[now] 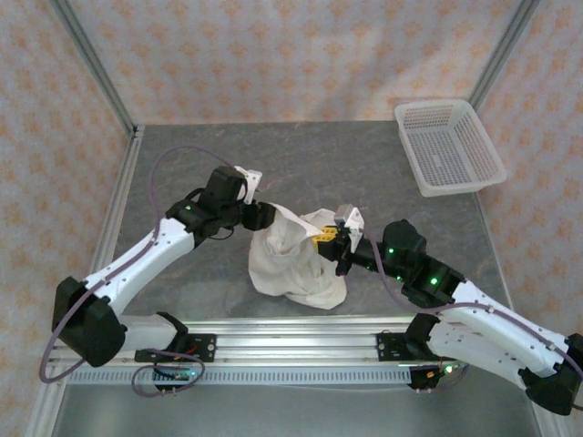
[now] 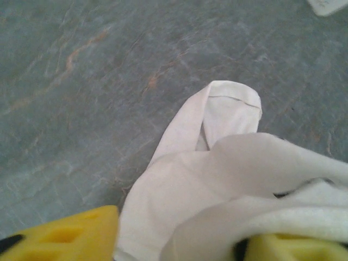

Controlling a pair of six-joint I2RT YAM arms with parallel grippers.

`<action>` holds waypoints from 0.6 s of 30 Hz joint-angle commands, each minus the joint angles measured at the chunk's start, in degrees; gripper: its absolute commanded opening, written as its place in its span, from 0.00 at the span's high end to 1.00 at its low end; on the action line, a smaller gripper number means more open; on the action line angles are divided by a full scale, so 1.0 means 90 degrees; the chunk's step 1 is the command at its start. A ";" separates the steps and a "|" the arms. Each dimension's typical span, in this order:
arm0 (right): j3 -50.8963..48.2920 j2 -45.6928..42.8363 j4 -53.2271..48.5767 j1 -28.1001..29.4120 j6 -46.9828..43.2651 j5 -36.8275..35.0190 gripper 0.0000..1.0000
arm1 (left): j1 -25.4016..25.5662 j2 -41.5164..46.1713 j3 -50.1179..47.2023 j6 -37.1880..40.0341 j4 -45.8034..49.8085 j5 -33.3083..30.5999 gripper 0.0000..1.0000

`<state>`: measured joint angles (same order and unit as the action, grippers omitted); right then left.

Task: Fold the inside-out t-shirt

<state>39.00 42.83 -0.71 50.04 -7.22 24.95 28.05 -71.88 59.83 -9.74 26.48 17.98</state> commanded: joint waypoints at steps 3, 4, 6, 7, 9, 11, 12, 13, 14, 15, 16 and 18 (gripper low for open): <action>-0.0178 0.0236 0.0566 -0.0067 0.0108 -0.0260 1.00 | -0.0056 0.1382 0.0034 0.0392 0.0304 0.0963 0.17; -0.0174 0.0316 0.0581 -0.0072 0.0097 -0.0274 1.00 | -0.0051 0.1542 0.0036 0.0325 0.0545 0.1013 0.14; -0.0131 0.0437 0.0568 -0.0086 0.0064 -0.0306 1.00 | -0.0046 0.1711 0.0023 0.0076 0.0953 0.1035 0.12; -0.0108 0.0496 0.0572 -0.0082 0.0056 -0.0305 1.00 | -0.0022 0.1754 -0.0019 -0.0130 0.1089 0.0990 0.12; -0.0058 0.0592 0.0580 -0.0082 0.0060 -0.0326 1.00 | 0.0058 0.1766 -0.0166 -0.0519 0.1134 0.0991 0.12; -0.0037 0.0672 0.0619 -0.0085 0.0095 -0.0415 1.00 | 0.0217 0.1752 -0.0423 -0.0864 0.0738 0.1171 0.12; -0.0020 0.0720 0.0628 -0.0090 0.0115 -0.0472 1.00 | 0.0364 0.1706 -0.0559 -0.1006 0.0477 0.1249 0.13; 0.0001 0.0757 0.0605 -0.0083 0.0128 -0.0532 1.00 | 0.0508 0.1609 -0.0642 -0.1134 0.0287 0.1250 0.16; 0.0031 0.0799 0.0572 -0.0082 0.0136 -0.0573 1.00 | 0.0626 0.1501 -0.0692 -0.1254 0.0160 0.1223 0.18; 0.0050 0.0831 0.0517 -0.0091 0.0142 -0.0612 1.00 | 0.0732 0.1312 -0.0718 -0.1415 0.0075 0.1172 0.21; 0.0065 0.0853 0.0471 -0.0082 0.0144 -0.0633 1.00 | 0.0804 0.1096 -0.0696 -0.1529 0.0174 0.0997 0.24; 0.0061 0.0856 0.0454 -0.0090 0.0167 -0.0665 1.00 | 0.0867 0.0723 -0.0614 -0.1715 0.0565 0.0269 0.25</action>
<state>37.93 50.57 2.00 49.54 -6.61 20.53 35.29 -62.87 54.04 -20.23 30.33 26.00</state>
